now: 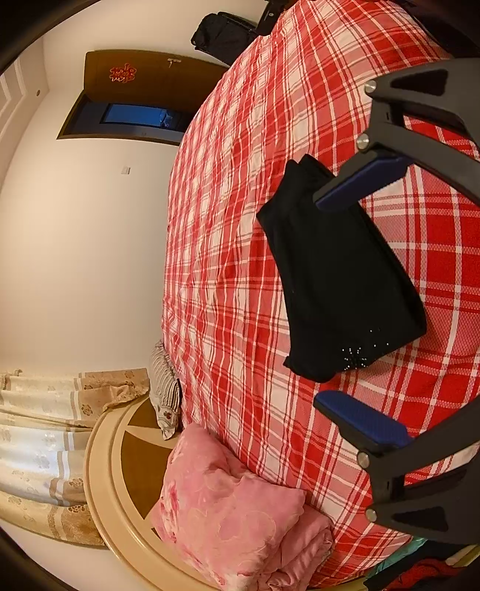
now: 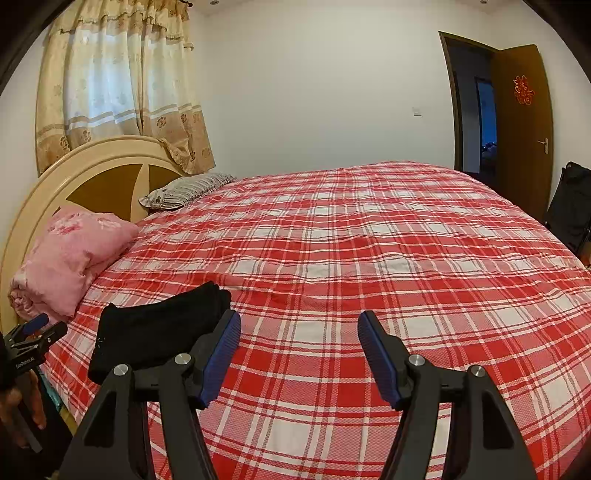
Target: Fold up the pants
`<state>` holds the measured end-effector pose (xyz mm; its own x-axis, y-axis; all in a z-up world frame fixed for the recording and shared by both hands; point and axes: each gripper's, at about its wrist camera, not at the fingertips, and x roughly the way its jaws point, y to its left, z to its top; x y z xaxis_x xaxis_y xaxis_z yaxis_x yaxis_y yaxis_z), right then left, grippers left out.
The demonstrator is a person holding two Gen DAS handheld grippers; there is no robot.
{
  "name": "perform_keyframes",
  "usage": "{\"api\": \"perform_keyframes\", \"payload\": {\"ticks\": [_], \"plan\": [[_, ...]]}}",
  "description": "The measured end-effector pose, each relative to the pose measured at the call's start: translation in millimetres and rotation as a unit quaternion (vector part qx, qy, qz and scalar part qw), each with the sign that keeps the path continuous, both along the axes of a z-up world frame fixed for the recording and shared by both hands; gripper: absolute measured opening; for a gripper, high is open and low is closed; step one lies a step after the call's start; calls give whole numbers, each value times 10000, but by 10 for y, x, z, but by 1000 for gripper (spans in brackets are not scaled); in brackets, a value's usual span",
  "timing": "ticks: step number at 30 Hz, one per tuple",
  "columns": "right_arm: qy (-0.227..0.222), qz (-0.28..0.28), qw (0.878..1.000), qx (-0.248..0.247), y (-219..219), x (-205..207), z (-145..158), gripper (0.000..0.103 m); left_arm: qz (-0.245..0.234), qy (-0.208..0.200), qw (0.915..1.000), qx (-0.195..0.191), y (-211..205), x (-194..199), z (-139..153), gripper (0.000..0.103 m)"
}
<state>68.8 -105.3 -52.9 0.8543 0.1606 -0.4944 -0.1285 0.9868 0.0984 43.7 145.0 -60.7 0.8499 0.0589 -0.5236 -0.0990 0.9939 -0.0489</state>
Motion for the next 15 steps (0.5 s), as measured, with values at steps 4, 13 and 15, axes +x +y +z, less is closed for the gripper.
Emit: {"api": "perform_keyframes", "payload": {"ticks": [4,13,15], "plan": [[8,35,10000,-20,23,0,-4,67,5,36,10000,-22,-3,7,-6,100],[22,77,10000,-46,45,-7,-15,67,56,6,10000,2,-11,-1,15,103],[27,90,9999,-50,51,-6,-20,67,62,-3,10000,18,-15,-1,22,103]]}}
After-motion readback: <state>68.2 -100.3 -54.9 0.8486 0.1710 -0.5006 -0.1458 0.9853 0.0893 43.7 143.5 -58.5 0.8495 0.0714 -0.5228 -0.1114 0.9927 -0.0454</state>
